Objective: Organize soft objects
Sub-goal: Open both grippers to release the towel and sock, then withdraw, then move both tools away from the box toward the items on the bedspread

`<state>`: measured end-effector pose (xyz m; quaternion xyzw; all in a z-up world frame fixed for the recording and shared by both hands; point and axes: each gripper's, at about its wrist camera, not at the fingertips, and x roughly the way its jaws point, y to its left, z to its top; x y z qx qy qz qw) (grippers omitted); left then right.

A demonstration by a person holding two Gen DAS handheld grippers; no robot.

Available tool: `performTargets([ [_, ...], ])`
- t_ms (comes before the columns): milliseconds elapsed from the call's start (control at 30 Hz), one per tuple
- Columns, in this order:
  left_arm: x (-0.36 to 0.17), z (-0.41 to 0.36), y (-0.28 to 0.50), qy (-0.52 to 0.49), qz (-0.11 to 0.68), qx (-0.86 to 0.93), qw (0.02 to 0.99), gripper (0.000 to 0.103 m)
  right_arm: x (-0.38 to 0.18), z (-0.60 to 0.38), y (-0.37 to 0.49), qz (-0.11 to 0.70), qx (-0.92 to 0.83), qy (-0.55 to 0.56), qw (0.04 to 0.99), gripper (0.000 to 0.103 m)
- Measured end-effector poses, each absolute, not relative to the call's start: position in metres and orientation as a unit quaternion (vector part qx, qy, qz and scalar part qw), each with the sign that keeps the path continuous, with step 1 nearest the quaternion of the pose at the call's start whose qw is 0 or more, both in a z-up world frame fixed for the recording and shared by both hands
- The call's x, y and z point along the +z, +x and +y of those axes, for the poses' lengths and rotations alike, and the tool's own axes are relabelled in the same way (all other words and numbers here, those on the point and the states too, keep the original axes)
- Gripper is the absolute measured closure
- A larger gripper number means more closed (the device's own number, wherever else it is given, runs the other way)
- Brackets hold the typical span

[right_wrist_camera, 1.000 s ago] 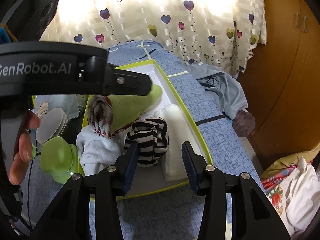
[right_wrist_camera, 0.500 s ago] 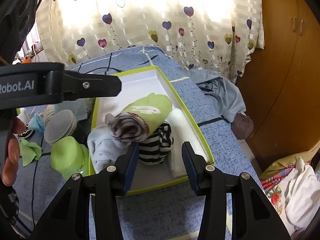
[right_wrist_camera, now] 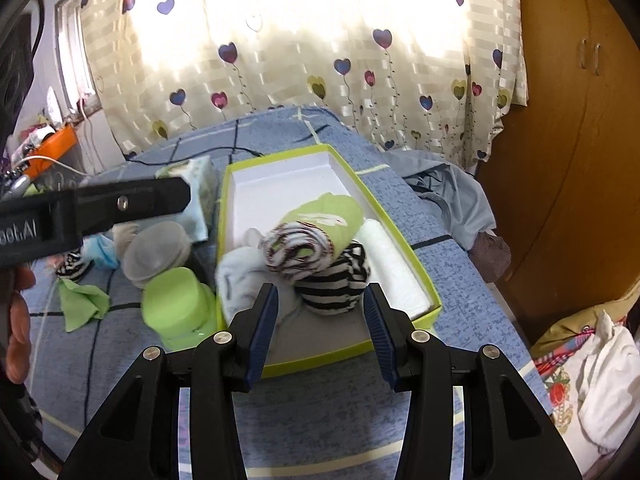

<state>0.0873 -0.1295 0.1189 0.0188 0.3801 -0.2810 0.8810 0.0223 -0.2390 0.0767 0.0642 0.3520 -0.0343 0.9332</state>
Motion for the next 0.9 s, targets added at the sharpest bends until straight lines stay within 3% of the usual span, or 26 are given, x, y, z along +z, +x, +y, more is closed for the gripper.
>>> performTargets([
  [900,0.094,-0.004,0.035,-0.008,0.358,-0.148,0.922,0.053,0.075,-0.140,0.015,0.330,0.085,0.018,0.940,0.057],
])
